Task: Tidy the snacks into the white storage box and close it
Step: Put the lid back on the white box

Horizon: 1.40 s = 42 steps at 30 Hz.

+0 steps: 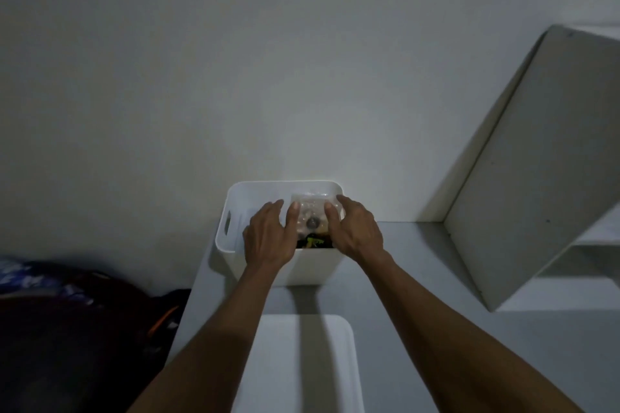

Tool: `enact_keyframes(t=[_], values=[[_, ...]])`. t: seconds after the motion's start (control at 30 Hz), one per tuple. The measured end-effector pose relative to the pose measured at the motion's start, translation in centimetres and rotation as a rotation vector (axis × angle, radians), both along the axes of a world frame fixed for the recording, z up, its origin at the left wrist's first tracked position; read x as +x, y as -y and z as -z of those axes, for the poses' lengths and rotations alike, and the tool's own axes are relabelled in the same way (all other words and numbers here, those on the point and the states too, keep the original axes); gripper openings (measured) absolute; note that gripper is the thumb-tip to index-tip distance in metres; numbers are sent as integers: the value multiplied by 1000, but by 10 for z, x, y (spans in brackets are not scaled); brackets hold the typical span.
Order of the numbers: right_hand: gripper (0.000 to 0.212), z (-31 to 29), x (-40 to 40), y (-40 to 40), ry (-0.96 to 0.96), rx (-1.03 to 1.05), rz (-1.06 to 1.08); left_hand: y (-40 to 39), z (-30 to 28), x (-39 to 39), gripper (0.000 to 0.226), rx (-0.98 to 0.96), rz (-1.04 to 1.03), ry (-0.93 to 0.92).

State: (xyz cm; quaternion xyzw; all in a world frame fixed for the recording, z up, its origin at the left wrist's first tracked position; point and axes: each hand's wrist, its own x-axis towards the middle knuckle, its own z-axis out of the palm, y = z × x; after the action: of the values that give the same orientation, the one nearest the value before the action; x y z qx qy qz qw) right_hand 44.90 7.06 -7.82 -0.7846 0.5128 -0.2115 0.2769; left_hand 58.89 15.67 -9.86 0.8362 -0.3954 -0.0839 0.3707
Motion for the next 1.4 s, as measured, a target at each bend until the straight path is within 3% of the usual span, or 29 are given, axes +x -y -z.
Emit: enact_keyframes(t=[0.2,0.63,0.93,1.1,1.23,1.4], values=[[56,0,-40,-61,71,44,-36,-81,-8,-40,59,-92,-10,-8],[56,111,-121,-210,-9,322,55,-258,85,-68,55,129,-88,-128],[73,197,-110,-217,-71,287,201,-258,181,-24,67,238,-37,61],[75,237,-101,-218,-155,212,284,-242,220,-18,71,327,-69,26],[70,246,-96,-217,-57,208,366,-242,236,-22,72,310,-129,26],[68,244,-97,-209,150,317,420,-239,231,-23,75,193,-198,-125]])
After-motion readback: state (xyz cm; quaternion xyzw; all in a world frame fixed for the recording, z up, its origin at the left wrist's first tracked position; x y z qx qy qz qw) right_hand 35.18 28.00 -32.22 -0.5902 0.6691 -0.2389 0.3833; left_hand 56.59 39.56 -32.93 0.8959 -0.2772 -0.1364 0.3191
